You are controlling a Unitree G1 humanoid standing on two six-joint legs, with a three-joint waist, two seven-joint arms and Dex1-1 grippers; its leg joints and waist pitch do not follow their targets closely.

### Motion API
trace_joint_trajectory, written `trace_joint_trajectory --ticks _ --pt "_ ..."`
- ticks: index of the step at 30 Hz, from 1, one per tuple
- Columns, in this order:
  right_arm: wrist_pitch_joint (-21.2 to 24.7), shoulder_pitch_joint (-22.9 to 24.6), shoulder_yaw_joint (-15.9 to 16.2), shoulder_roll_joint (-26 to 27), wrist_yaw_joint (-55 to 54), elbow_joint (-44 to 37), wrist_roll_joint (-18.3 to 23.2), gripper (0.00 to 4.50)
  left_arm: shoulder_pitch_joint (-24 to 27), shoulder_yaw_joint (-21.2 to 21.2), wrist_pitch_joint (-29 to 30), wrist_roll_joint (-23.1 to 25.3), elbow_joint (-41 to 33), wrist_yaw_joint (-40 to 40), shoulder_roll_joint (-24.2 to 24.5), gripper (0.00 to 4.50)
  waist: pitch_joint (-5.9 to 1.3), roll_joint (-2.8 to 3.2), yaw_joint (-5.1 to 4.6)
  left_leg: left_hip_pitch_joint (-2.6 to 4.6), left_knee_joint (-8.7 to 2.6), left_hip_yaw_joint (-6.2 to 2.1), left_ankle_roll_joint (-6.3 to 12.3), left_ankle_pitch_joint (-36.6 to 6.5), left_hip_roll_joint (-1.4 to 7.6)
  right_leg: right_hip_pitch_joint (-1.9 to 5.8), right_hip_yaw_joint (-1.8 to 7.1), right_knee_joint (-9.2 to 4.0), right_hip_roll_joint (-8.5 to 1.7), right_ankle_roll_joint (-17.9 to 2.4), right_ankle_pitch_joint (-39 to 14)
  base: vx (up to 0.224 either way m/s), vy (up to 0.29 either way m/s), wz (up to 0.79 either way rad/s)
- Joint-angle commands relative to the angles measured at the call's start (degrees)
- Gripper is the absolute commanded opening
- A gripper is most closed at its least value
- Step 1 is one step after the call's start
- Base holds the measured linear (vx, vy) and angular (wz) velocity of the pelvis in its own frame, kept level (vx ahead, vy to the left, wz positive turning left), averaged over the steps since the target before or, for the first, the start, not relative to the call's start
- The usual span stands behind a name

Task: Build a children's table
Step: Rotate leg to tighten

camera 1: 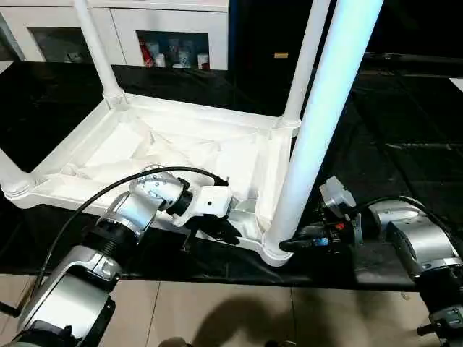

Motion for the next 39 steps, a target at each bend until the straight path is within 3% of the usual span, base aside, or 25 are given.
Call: trace_joint_trajectory --ticks 1,5,6,9,11,16,18,20,23,26,27,31,35,36,38,39 --pt "4.5 0.7 -1.3 1.5 -1.7 -1.7 3.4 2.01 1.5 -2.5 2.2 1.4 1.1 0.5 -1.3 0.00 -3.98 -0.93 0.06 -0.33 -3.21 0.21 6.09 -5.6 1.43 3.94 2.97 -3.28 -3.13 -13.7 -10.6 0.000 0.000 0.00" --pt "8.1 1.8 -3.3 5.0 -11.3 -3.1 2.9 2.00 0.2 -0.6 7.2 1.5 2.7 6.4 -3.6 0.00 -3.43 -0.88 -0.21 -0.27 -3.48 0.26 4.62 -7.9 1.25 3.66 2.95 -4.23 -3.04 -11.6 -16.7 0.000 0.000 0.00" --pt "8.8 2.2 -4.0 6.7 -16.2 -3.2 1.8 2.00 -0.4 0.5 9.7 1.2 3.3 8.8 -4.9 0.00 -3.41 -0.77 -0.33 0.14 -3.58 0.18 3.52 -9.4 1.16 3.39 2.92 -4.69 -3.24 -10.6 -20.5 0.000 0.000 0.00" --pt "10.3 2.0 -6.2 13.1 -31.5 -2.2 -1.5 1.99 -2.6 2.9 14.6 1.1 6.3 17.5 -9.2 0.00 -3.13 -0.85 -1.07 -0.14 -3.97 -0.34 1.34 -11.2 0.63 3.48 2.42 -5.63 -3.25 -6.5 -29.3 -0.035 0.001 -0.04" --pt "11.3 1.7 -6.9 15.9 -37.7 -2.0 -3.0 1.99 -3.6 3.6 16.3 1.1 7.8 21.2 -11.1 0.00 -3.02 -0.84 -1.80 -0.33 -4.08 -0.49 1.07 -11.9 0.52 3.44 2.33 -6.03 -3.19 -5.2 -30.9 -0.027 0.002 -0.04" --pt "13.0 -0.7 -9.8 24.1 -55.7 0.1 -6.4 1.98 -6.5 6.2 19.2 1.5 12.5 31.3 -15.6 0.00 -2.95 -0.59 -3.42 -0.29 -4.30 -0.71 1.19 -13.9 0.33 3.19 1.85 -6.80 -3.02 -4.5 -32.0 0.000 0.000 0.00" --pt "12.1 -1.9 -10.8 27.5 -61.7 1.1 -7.3 1.98 -7.7 7.7 20.0 1.6 14.3 35.6 -17.4 0.00 -2.88 -0.59 -3.60 0.07 -4.37 -0.86 1.08 -15.8 0.26 2.94 1.63 -7.23 -3.07 -4.0 -33.1 0.000 0.000 0.00" --pt "11.2 -3.1 -12.0 31.0 -67.8 2.2 -7.8 1.98 -8.9 9.0 19.8 2.0 16.0 40.2 -18.9 0.00 -2.93 -0.66 -3.79 0.09 -4.46 -0.84 1.39 -16.1 0.32 2.84 1.71 -7.27 -3.10 -4.3 -32.2 0.000 0.000 0.00" --pt "10.5 -3.0 -12.2 31.3 -68.1 2.1 -7.9 1.98 -9.1 9.2 19.4 2.2 16.3 41.0 -19.1 0.00 -2.97 -0.53 -3.57 0.23 -4.60 -0.73 2.21 -15.7 0.54 2.85 2.01 -7.14 -3.15 -5.2 -29.0 0.000 0.000 0.00" --pt "10.7 -2.3 -12.8 31.3 -68.8 1.2 -8.0 2.66 -8.8 8.6 17.7 2.8 16.5 40.3 -18.4 0.00 -3.13 -0.56 -3.41 -0.05 -4.76 -0.59 2.78 -14.2 0.73 3.19 2.36 -6.43 -3.12 -7.2 -23.3 0.000 0.000 0.00" --pt "10.9 -2.1 -13.0 31.5 -69.0 1.0 -8.0 2.66 -8.8 8.4 17.1 3.0 16.6 40.2 -18.2 0.00 -3.22 -0.54 -3.34 -0.01 -4.70 -0.49 2.98 -13.5 0.73 3.22 2.52 -6.21 -3.14 -7.8 -21.7 0.000 0.000 0.00" --pt "8.2 0.6 -11.5 28.6 -66.9 -2.2 -9.5 2.93 -8.1 8.1 15.0 3.1 16.5 37.8 -16.7 0.00 -3.41 -0.55 -3.01 0.19 -4.45 -0.15 3.49 -12.3 0.73 3.16 2.79 -6.06 -3.24 -9.1 -19.8 0.000 0.000 0.00" --pt "6.9 4.8 -11.4 26.0 -64.7 -6.4 -9.0 3.19 -7.8 8.4 14.0 3.2 16.7 37.3 -15.5 0.00 -3.65 -0.52 -2.52 -0.16 -4.29 -0.01 4.44 -8.9 0.75 3.58 2.83 -5.36 -3.15 -10.3 -14.8 0.000 0.000 0.00" --pt "6.7 5.4 -11.3 25.6 -64.0 -7.0 -8.9 3.25 -7.8 8.5 13.9 3.2 16.6 37.2 -15.3 0.00 -3.65 -0.55 -2.25 0.08 -4.24 0.10 4.73 -8.7 0.84 3.46 2.88 -5.44 -3.19 -10.4 -14.6 0.000 0.000 0.00" --pt "4.7 7.9 -10.8 24.0 -62.0 -9.1 -9.0 3.56 -7.4 8.5 12.4 3.0 16.3 36.4 -14.6 0.00 -3.70 -0.34 -2.04 -0.21 -4.29 0.00 4.98 -8.1 0.90 3.71 2.85 -5.17 -3.20 -10.9 -13.5 0.000 0.000 0.00" --pt "4.7 7.9 -10.8 24.0 -62.0 -9.1 -9.0 3.56 -7.4 8.5 12.4 3.0 16.3 36.4 -14.6 0.00 -3.69 -0.51 -2.09 -0.43 -4.27 -0.03 4.95 -8.2 0.88 3.84 2.78 -5.16 -3.16 -10.7 -13.5 0.000 0.000 0.00"
